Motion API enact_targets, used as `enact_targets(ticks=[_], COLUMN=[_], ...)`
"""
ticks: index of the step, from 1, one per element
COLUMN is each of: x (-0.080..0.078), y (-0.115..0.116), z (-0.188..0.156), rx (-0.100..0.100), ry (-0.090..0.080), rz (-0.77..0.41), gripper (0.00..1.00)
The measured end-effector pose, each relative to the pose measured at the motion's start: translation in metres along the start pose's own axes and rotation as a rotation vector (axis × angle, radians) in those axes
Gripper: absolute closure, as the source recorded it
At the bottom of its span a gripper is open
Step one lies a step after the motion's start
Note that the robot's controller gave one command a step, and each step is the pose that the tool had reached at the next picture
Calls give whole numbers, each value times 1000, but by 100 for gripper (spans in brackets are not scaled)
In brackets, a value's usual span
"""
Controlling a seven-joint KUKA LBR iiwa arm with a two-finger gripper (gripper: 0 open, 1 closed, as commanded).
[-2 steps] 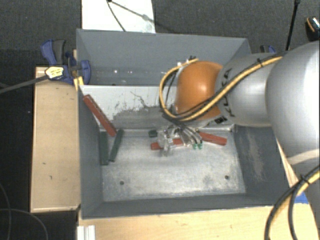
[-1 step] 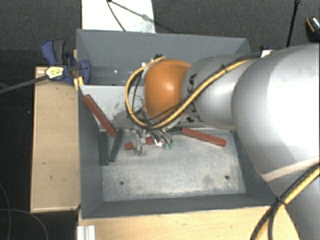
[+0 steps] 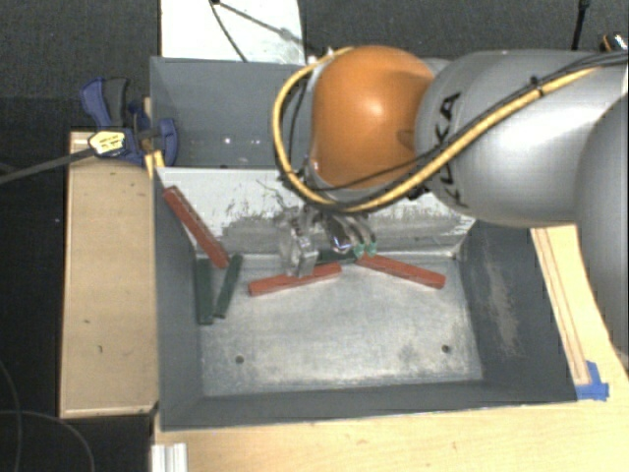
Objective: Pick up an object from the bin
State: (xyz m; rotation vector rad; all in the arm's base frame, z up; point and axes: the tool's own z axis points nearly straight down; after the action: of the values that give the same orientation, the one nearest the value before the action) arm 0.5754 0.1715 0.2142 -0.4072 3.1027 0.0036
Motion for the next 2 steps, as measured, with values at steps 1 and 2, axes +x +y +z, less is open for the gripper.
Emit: enact_targets(ticks=[1,2], x=[2,0], y=[0,-32], z=[5,81], rx=[0,-3], ry=[9,15], rz=[1,-464], gripper=[0,0])
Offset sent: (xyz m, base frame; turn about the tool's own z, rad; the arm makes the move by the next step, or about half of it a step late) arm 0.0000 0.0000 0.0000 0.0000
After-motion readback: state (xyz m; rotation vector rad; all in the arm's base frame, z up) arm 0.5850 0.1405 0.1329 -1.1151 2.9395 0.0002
